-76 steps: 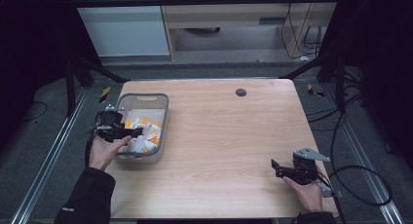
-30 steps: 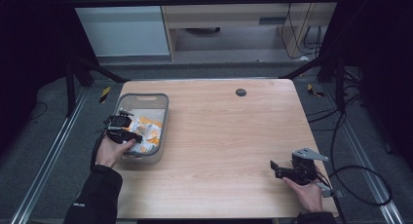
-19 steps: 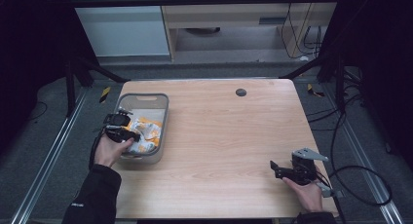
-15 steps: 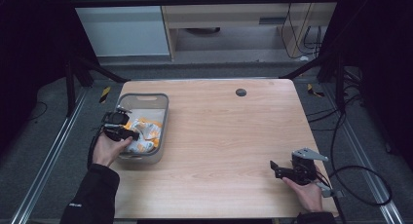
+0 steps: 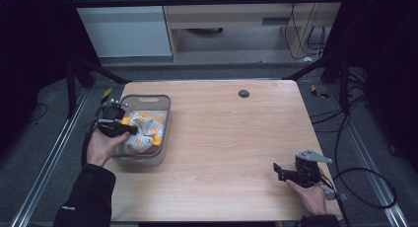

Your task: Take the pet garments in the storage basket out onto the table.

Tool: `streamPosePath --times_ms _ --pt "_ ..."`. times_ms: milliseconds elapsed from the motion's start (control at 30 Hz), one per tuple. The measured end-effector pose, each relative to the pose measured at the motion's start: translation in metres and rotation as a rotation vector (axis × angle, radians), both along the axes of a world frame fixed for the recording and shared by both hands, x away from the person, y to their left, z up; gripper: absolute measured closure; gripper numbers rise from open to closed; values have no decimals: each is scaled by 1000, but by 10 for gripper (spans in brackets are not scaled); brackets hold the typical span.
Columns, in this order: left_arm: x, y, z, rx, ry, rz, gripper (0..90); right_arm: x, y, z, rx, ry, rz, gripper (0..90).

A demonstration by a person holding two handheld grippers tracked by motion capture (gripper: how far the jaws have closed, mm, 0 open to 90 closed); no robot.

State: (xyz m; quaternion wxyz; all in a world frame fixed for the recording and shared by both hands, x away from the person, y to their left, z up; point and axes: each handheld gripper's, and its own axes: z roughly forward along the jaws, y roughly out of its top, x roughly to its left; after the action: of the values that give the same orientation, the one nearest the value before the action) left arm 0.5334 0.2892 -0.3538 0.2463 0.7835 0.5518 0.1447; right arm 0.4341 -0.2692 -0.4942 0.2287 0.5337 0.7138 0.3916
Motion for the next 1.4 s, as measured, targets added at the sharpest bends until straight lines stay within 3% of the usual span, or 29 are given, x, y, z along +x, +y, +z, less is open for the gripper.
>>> streamPosePath --times_ms 667,1400 --pt "-6 12 29 -11 -23 7 729 0 0 0 -2 -2 0 78" --pt "-24 -7 64 13 -71 -81 729 -1 0 1 -2 -10 0 76"
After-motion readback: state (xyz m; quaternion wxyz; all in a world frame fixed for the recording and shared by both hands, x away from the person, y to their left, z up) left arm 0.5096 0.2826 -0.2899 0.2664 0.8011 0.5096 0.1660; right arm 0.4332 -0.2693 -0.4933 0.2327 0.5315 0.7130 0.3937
